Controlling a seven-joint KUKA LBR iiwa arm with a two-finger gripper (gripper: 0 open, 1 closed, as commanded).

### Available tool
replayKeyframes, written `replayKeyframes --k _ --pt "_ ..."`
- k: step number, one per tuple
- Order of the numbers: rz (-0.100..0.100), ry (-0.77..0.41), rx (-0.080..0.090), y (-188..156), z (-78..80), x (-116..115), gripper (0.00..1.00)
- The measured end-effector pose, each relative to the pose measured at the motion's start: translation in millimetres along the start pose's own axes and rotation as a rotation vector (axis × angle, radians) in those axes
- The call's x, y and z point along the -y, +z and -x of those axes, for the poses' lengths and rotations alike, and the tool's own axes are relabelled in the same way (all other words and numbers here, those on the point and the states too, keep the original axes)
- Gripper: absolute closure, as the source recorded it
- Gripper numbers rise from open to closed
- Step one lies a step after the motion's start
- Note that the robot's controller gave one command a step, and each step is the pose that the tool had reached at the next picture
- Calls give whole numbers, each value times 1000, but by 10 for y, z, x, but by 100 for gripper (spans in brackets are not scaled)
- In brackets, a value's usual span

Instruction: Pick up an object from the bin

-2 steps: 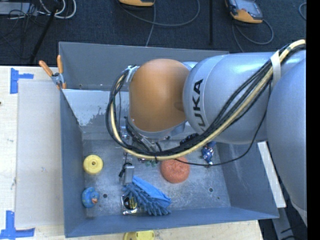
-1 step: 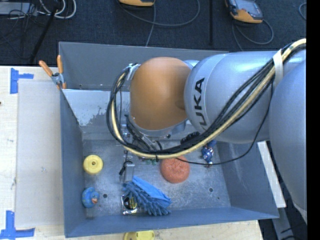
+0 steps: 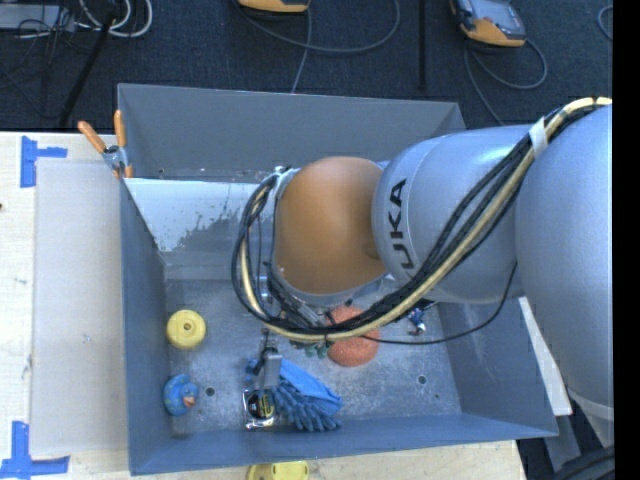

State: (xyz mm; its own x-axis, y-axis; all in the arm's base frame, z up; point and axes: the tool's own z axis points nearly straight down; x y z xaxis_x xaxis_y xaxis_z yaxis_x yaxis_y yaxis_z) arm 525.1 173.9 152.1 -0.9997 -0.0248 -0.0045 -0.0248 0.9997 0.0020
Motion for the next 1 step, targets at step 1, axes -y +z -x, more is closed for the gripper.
replayKeyframes --k 1 --pt "-2 -66 -8 385 -111 392 0"
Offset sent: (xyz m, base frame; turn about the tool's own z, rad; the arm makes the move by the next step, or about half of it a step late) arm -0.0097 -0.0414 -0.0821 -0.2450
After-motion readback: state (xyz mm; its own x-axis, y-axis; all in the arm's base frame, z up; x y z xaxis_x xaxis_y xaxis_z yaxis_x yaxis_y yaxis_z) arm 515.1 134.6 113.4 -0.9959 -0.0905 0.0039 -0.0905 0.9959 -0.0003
